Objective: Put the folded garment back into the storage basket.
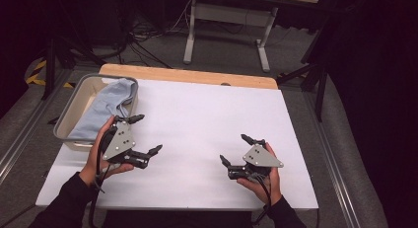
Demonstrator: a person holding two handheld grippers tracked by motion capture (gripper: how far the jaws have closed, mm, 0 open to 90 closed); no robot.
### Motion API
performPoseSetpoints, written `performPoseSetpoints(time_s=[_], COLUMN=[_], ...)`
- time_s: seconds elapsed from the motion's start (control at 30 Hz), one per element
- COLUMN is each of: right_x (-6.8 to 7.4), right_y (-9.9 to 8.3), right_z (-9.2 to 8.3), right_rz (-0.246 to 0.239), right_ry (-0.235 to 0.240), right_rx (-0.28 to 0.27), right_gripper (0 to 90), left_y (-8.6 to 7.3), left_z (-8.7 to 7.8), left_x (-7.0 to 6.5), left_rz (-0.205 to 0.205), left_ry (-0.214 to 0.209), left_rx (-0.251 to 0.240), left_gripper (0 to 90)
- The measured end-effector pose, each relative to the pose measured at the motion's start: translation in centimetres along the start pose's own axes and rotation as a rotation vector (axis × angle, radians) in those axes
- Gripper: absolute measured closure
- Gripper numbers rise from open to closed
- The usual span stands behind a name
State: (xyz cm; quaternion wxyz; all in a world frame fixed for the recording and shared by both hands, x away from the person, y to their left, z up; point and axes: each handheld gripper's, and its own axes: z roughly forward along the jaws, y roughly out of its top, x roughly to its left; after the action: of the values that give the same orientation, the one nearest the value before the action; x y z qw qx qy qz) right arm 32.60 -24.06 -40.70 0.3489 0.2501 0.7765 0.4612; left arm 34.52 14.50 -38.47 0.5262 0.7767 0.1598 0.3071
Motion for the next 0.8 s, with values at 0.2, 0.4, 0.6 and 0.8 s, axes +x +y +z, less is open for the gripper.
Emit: performPoseSetpoints(time_s=[0.2,0.4,0.6,0.8], right_x=[0.0,0.1,0.2,0.5], right_y=[-0.1,-0.1,-0.3,-0.5], right_z=[-0.1,-0.1,0.0,0.1], right_rz=[-0.002,-0.007,-0.009,-0.008], right_ry=[-0.003,0.004,0.006,0.014], right_rx=[-0.003,-0.005,-0.004,-0.007], right_gripper=[7.7,7.7,7.7,7.7], left_y=[-0.6,-1.5,-2.5,-3.6], left_z=[-0.3,-0.7,-0.8,-0.9], left_x=[-0.6,-1.0,-1.2,-1.5], left_rz=[0.002,-0.013,-0.032,-0.049], left_ry=[0.007,0.001,0.027,0.02], left_rx=[0.006,-0.002,-0.001,0.028], left_gripper=[3.6,4.3,4.9,4.1])
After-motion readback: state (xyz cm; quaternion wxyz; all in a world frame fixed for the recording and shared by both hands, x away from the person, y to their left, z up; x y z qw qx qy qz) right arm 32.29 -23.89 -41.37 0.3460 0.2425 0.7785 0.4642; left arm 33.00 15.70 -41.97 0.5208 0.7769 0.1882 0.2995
